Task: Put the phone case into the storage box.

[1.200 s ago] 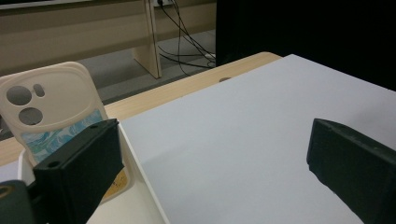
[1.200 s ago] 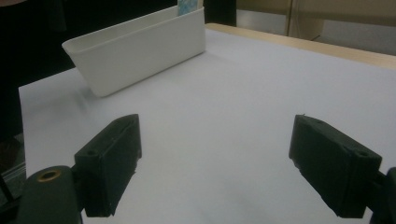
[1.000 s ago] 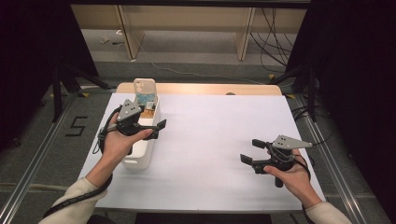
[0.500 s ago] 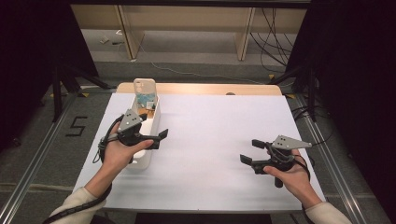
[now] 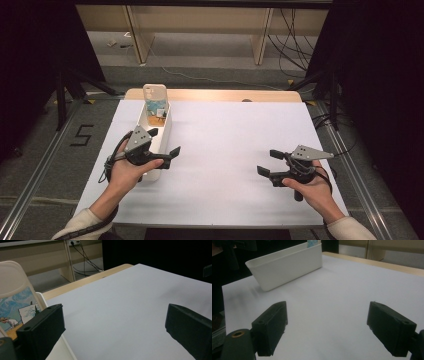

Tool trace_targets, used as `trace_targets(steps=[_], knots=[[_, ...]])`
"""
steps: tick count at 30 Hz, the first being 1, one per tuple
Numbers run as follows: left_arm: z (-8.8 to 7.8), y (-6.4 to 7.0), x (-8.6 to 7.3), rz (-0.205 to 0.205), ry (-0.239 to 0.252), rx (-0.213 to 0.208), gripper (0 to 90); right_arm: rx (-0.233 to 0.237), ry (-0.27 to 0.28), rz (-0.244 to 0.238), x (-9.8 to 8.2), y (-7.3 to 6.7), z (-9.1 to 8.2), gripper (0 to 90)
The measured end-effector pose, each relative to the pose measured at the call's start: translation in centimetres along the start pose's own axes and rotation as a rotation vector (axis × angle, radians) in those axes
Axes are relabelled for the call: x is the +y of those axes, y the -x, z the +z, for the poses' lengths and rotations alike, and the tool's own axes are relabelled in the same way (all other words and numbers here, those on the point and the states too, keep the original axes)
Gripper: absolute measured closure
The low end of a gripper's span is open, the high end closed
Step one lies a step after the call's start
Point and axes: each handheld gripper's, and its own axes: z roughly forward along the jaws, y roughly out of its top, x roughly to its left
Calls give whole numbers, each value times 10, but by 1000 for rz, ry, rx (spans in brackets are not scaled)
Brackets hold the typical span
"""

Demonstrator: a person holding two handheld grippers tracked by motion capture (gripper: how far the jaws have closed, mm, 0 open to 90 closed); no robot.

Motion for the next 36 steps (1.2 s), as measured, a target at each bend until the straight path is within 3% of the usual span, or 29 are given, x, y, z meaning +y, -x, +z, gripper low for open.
trace_targets(steps=[12,20,36], knots=[[-6,7,-12,20,-6,-12,14,-1,-1,-6,0,0,-1,177],[-11,4,-19,16,-14,-15,12,-3,-8,-12,-1,0,-1,176],[-11,2,-22,13,-8,-24,12,-1,-7,-12,-2,0,-1,176]])
